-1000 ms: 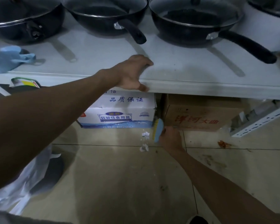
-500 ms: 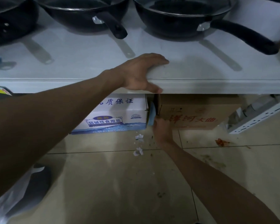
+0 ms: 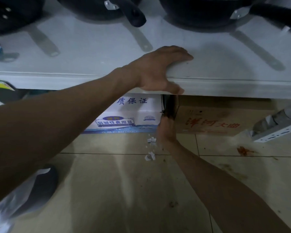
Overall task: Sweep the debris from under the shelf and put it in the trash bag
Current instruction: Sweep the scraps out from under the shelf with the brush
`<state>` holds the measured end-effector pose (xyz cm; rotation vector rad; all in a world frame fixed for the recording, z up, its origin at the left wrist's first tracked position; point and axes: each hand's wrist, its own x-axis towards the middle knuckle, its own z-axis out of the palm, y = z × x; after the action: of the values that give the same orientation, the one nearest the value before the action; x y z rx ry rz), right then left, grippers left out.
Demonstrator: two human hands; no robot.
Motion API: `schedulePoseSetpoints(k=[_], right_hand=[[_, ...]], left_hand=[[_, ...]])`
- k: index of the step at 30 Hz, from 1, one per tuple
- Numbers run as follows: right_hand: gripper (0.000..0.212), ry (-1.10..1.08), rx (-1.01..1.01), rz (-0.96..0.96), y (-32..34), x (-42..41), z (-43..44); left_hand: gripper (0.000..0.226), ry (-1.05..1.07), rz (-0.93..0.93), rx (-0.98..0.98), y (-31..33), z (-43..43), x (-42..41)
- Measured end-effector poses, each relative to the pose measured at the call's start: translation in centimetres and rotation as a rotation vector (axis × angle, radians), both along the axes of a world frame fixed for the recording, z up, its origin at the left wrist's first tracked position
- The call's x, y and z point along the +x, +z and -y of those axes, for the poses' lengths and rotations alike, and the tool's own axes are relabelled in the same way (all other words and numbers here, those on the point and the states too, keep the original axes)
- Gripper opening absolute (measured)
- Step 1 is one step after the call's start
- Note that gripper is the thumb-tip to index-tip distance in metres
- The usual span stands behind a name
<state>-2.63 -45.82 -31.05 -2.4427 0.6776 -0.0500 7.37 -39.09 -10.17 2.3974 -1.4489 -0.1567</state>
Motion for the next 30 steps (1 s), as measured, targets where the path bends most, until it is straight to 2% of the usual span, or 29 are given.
schedulePoseSetpoints(k=[9, 14, 22, 27, 30], right_hand=[[0.023, -0.004, 0.044, -0.091, -1.7, -1.0, 0.0], [0.041, -0.064, 0.088, -0.103, -1.7, -3.8, -1.2], [0.059, -0.011, 0.066, -0.182, -0.5, -10.2, -2.6], [0.036, -0.096, 0.103, -0.063, 0.8, -10.4, -2.6], [0.035, -0.074, 0.028, -0.034, 1.5, -8.2, -1.7]], left_hand=[[0.092, -0.007, -0.002, -0.011, -0.1, 0.1, 0.1], [0.092, 0.005, -0.008, 0.008, 0.0, 0.1, 0.0], [0.092, 0.018, -0.001, 0.030, 0.4, 0.1, -0.4], [0.091, 0.012, 0.007, 0.020, 0.4, 0.0, -0.6], [0.090, 0.016, 0.008, 0.024, 0.4, 0.1, -0.6]])
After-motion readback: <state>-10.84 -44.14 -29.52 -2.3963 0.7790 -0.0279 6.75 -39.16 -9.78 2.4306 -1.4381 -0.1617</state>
